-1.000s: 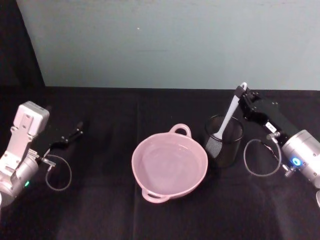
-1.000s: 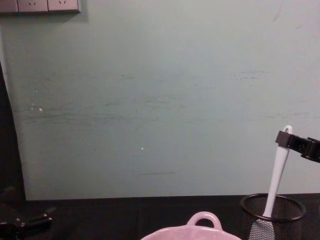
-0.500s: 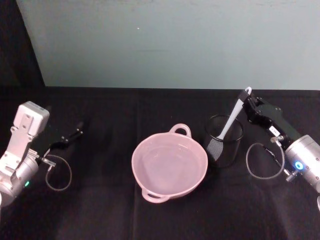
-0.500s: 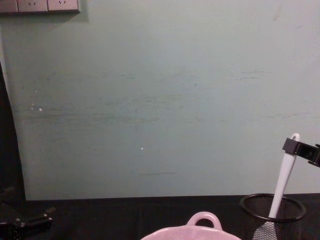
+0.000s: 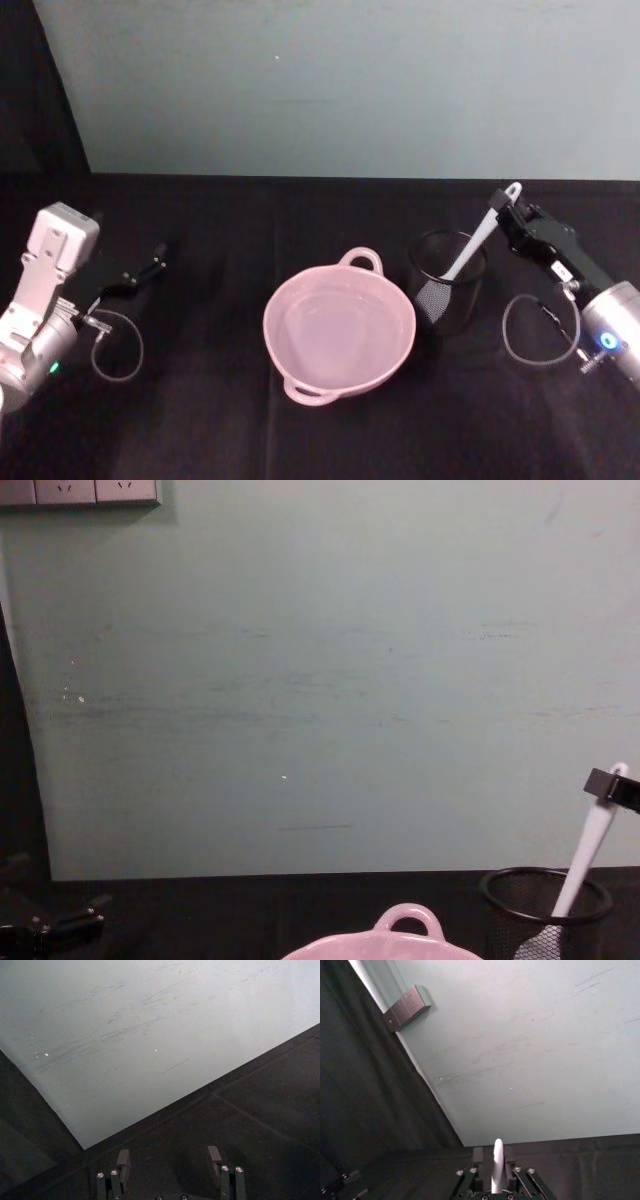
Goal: Use the one hand to pick up the spoon and stir the clear water in the bowl.
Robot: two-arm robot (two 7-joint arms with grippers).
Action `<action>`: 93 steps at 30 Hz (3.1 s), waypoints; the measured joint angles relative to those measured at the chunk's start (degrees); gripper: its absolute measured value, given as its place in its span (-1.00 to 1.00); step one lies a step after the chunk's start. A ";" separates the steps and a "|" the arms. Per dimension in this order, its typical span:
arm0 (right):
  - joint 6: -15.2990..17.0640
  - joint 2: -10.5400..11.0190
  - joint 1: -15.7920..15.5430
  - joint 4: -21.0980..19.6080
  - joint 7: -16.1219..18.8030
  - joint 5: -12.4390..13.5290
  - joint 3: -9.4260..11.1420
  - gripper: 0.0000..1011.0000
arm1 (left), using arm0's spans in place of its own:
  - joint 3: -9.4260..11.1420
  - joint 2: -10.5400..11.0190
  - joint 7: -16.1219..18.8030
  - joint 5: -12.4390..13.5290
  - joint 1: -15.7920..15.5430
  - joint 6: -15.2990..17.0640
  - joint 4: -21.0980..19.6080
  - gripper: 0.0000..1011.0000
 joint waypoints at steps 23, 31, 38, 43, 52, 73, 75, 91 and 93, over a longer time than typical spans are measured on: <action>3.44 2.67 -4.94 -4.73 -4.43 1.44 1.39 0.89 | 0.00 0.00 0.00 0.00 0.00 0.00 0.00 0.99; 8.46 8.92 -10.65 -14.24 -9.13 -1.95 1.75 0.98 | 0.00 0.00 0.00 0.00 0.00 0.00 0.00 0.99; 18.37 15.90 -10.82 -20.81 -18.80 -14.62 -1.15 0.98 | 0.00 0.00 0.00 0.00 0.00 0.00 0.00 0.99; 21.31 17.16 -7.62 -18.83 -20.46 -20.48 -3.45 0.98 | 0.00 0.00 0.00 0.00 0.00 0.00 0.00 0.99; 12.54 14.52 -2.67 -9.40 -19.69 -26.31 -4.74 0.98 | 0.00 0.00 0.00 0.00 0.00 0.00 0.00 0.99; -2.47 8.56 0.15 2.29 -17.58 -33.55 -6.24 0.98 | 0.00 0.00 0.00 0.00 0.00 0.00 0.00 0.99; -2.47 8.57 0.15 2.29 -17.59 -33.55 -6.24 0.98 | 0.00 0.00 0.00 0.00 0.00 0.00 0.00 0.99; -2.48 8.67 0.13 2.22 -17.58 -33.34 -6.33 0.98 | 0.00 0.00 0.00 0.00 0.00 0.00 0.00 0.99; -2.49 8.68 0.13 2.22 -17.58 -33.31 -6.35 0.98 | 0.00 0.00 0.00 0.00 0.00 0.00 0.00 0.99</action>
